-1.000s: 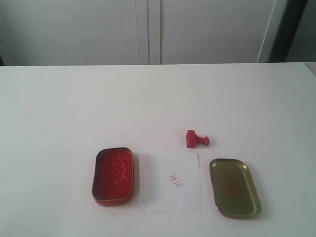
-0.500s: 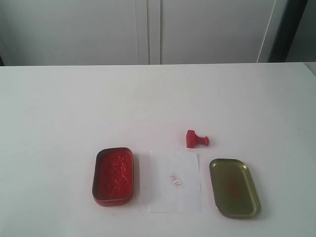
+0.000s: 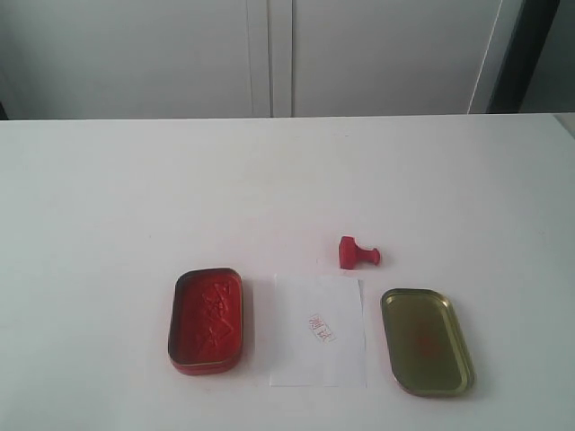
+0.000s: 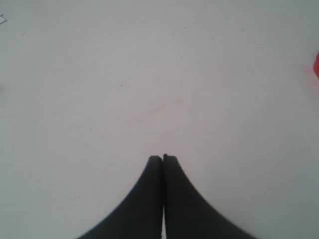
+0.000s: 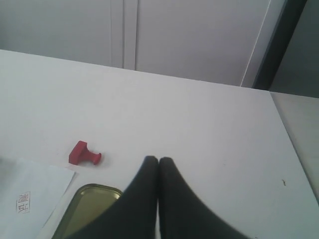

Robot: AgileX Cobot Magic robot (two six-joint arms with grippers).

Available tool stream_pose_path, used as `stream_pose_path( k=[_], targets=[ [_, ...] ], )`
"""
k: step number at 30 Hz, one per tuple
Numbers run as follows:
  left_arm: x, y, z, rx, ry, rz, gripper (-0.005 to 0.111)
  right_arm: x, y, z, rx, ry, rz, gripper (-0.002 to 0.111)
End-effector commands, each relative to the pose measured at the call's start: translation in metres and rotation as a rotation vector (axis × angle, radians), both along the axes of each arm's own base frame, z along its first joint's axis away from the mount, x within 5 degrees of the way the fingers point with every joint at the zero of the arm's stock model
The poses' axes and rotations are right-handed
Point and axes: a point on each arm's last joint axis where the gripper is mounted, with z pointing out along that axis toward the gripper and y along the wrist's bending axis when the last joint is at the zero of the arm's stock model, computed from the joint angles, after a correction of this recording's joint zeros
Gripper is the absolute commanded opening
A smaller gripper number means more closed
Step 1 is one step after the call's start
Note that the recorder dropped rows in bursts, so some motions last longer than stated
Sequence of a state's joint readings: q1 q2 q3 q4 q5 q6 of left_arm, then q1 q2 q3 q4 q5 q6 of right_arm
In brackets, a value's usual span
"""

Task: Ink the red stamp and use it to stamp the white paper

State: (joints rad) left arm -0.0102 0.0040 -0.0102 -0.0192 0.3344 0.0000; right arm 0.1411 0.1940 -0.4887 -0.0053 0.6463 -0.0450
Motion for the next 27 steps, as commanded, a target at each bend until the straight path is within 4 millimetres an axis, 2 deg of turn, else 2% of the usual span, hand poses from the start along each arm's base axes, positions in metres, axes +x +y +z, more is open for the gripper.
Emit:
stream_pose_path(
  k=[1,10,15,20,27],
  targets=[
    [-0.001,0.0,-0.004,-0.002,0.016,-0.004,0.0,-0.004,-0.001,-0.008,-0.002,-0.027,-0.01,0.0],
    [-0.001,0.0,-0.004,-0.002,0.016,-0.004,0.0,0.0,-0.001,-0.046,0.001,-0.047,-0.008,0.0],
    [-0.001,0.0,-0.004,-0.002,0.016,-0.004,0.0,0.0,-0.001,-0.074,-0.004,-0.013,-0.008,0.0],
    [-0.001,0.0,-0.004,-0.002,0.016,-0.004,0.0,0.006,0.0,-0.085,0.01,-0.118,-0.006,0.0],
    [-0.001,0.0,-0.004,-0.002,0.016,-0.004,0.0,0.01,0.001,-0.113,-0.001,-0.037,-0.006,0.0]
  ],
)
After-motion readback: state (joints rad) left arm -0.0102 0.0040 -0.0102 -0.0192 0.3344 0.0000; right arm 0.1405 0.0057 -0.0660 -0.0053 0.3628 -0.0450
